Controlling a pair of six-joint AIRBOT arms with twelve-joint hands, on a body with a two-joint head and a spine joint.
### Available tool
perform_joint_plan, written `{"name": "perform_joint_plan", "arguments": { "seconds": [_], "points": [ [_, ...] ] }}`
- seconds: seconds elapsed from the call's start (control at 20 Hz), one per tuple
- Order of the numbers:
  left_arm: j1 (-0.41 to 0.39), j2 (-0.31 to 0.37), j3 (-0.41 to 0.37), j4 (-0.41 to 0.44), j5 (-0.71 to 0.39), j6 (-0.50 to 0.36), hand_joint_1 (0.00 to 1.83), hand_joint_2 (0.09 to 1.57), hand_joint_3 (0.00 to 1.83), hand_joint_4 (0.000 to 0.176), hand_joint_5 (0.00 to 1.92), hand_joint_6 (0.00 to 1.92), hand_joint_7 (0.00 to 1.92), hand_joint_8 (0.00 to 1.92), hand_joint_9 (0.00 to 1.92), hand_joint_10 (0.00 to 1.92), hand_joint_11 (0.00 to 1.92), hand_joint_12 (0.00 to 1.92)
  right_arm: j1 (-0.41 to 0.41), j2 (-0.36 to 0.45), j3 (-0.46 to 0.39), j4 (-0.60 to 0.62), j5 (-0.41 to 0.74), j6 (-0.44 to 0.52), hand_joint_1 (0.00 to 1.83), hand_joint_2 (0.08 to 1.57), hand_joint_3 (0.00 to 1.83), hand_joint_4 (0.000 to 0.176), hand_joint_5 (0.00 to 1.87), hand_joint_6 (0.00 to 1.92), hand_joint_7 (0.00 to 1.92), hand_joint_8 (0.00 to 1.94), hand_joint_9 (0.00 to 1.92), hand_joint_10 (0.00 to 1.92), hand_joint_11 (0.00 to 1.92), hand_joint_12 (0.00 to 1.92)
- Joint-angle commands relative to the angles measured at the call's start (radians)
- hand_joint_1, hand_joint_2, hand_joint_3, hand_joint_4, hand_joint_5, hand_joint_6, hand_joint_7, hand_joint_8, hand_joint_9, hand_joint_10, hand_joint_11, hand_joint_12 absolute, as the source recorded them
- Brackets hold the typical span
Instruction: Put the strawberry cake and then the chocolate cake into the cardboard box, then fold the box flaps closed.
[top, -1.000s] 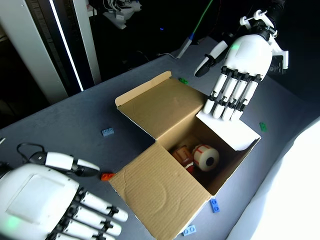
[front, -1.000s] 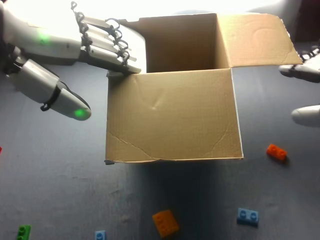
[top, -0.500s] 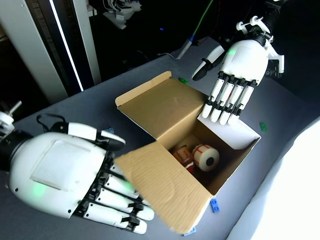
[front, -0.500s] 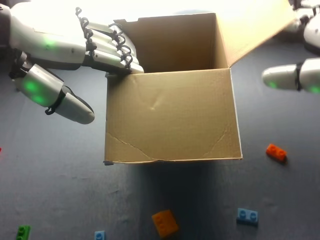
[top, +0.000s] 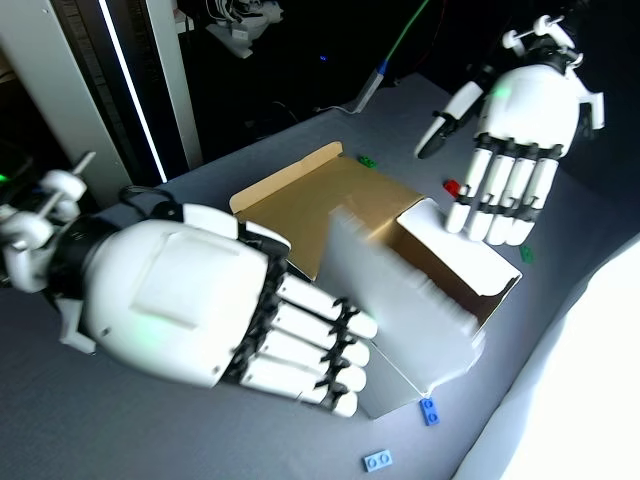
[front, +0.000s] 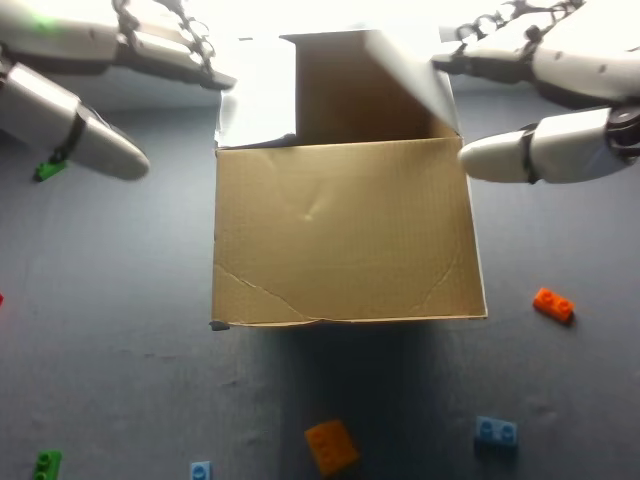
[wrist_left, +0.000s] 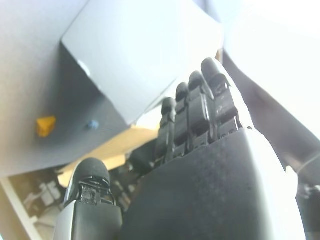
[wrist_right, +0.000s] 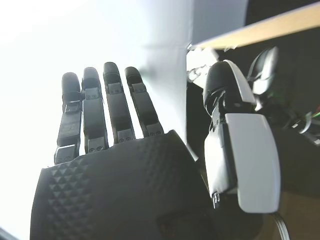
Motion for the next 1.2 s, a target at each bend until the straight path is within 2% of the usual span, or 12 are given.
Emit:
{"name": "perform_joint_plan", "arguments": {
  "seconds": [0.0,0.25,0.35,0.45,0.65,0.85,0.95,1.05,1.15],
  "points": [
    [-0.019,0.003,0.018,-0.062,0.012,-0.004,0.0,1.18,0.0,0.01,0.14,0.0,0.16,0.0,0.16,0.0,0.0,0.65,0.02,0.01,0.001,-0.011,0.116,0.002,0.0,1.2,0.0,0.0,0.13,0.0,0.19,0.0,0.19,0.0,0.0,0.53],
    [-0.013,0.001,0.09,-0.001,-0.018,-0.011,0.0,1.16,0.0,0.013,0.11,0.0,0.15,0.0,0.16,0.0,0.0,0.65,0.029,-0.023,0.003,-0.063,0.093,0.003,0.0,1.21,0.0,0.0,0.13,0.0,0.19,0.0,0.21,0.01,0.0,0.56],
    [0.006,0.001,0.102,0.006,-0.029,-0.011,0.0,1.16,0.0,0.011,0.11,0.0,0.16,0.0,0.16,0.0,0.0,0.66,0.028,-0.03,0.005,-0.081,0.072,0.002,0.0,1.21,0.0,0.0,0.13,0.0,0.19,0.0,0.2,0.0,0.0,0.49],
    [0.033,0.002,0.111,0.01,-0.041,-0.013,0.0,1.16,0.0,0.017,0.12,0.0,0.17,0.0,0.17,0.0,0.0,0.64,0.025,-0.036,0.006,-0.083,0.054,0.002,0.0,1.21,0.0,0.0,0.15,0.0,0.2,0.0,0.22,0.01,0.0,0.54],
    [0.092,0.005,0.11,0.01,-0.068,-0.012,0.0,1.16,0.0,0.015,0.12,0.0,0.17,0.0,0.17,0.0,0.0,0.66,0.013,-0.043,0.006,-0.083,0.026,0.005,0.0,1.21,0.0,0.0,0.15,0.0,0.2,0.0,0.22,0.0,0.0,0.54],
    [0.152,0.021,0.073,-0.008,-0.104,0.016,0.0,1.16,0.0,0.012,0.13,0.0,0.18,0.0,0.17,0.0,0.0,0.69,-0.002,-0.043,0.006,-0.083,0.014,0.006,0.0,1.2,0.0,0.0,0.14,0.0,0.2,0.0,0.22,0.0,0.0,0.51],
    [0.177,0.037,0.042,-0.02,-0.127,0.036,0.0,1.16,0.0,0.013,0.11,0.0,0.15,0.0,0.15,0.0,0.0,0.62,-0.002,-0.043,0.006,-0.083,0.009,0.007,0.0,1.21,0.0,0.0,0.15,0.0,0.2,0.0,0.22,0.0,0.0,0.53],
    [0.199,0.054,0.01,-0.029,-0.141,0.06,0.0,1.15,0.0,0.013,0.12,0.0,0.17,0.0,0.16,0.0,0.0,0.68,0.013,-0.04,0.006,-0.083,0.01,0.01,0.0,1.2,0.0,0.0,0.15,0.0,0.21,0.0,0.23,0.0,0.0,0.56],
    [0.219,0.069,-0.027,-0.037,-0.154,0.084,0.0,1.16,0.0,0.013,0.12,0.0,0.17,0.0,0.16,0.0,0.0,0.66,0.051,-0.033,0.006,-0.083,0.012,0.024,0.0,1.19,0.0,0.0,0.13,0.0,0.2,0.0,0.21,0.01,0.0,0.49]
  ]
}}
